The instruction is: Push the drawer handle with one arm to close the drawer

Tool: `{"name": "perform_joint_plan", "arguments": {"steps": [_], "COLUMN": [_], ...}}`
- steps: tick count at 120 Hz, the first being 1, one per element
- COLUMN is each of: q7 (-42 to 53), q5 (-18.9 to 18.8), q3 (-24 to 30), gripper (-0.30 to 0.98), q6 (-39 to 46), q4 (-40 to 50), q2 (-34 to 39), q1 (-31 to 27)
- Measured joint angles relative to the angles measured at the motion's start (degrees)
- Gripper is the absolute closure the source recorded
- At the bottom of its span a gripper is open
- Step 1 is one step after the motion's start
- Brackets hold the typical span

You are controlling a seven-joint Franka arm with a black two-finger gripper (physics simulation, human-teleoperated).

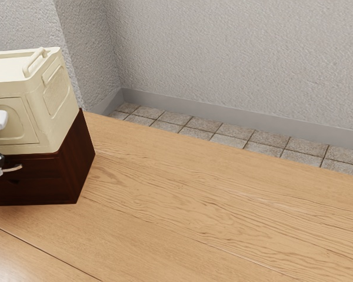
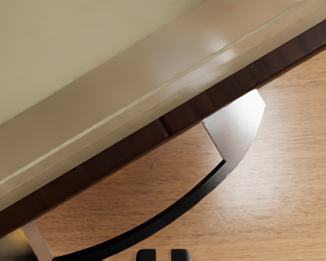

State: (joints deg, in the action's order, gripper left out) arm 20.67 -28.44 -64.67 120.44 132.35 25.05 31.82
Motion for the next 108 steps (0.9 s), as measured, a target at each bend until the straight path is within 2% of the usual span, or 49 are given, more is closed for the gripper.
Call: {"name": "perform_joint_plan", "arguments": {"steps": [12, 22, 34, 42, 50, 64, 72, 83, 94, 108], "q7": [-2.17, -3.98, -5.83, -6.91, -7.88, -9.57, -10.51, -11.57, -12.45, -13.46], "q5": [1.10, 1.90, 3.29, 4.77, 7.48, 13.59, 16.43, 21.04, 24.20, 26.01], "q3": [1.52, 12.15, 21.04, 24.46, 29.50, 39.69, 43.19, 48.94, 51.58, 52.12], "gripper": [0.76, 0.75, 0.55, 0.40, 0.29, 0.17, 0.12, 0.08, 0.05, 0.03], "q6": [0.58, 0.08, -1.70, -3.31, -5.78, -10.04, -13.36, -16.97, -19.37, -21.15], "q4": [1.77, 4.56, 6.03, 6.10, 4.26, -4.88, -15.01, -25.64, -29.98, -31.39], "q2": [0.34, 1.65, 3.46, 4.27, 4.50, 2.57, -3.63, -11.92, -15.77, -17.07], "q1": [-1.89, -11.67, -18.87, -21.01, -21.56, -20.42, -15.29, -14.13, -14.03, -13.63]}}
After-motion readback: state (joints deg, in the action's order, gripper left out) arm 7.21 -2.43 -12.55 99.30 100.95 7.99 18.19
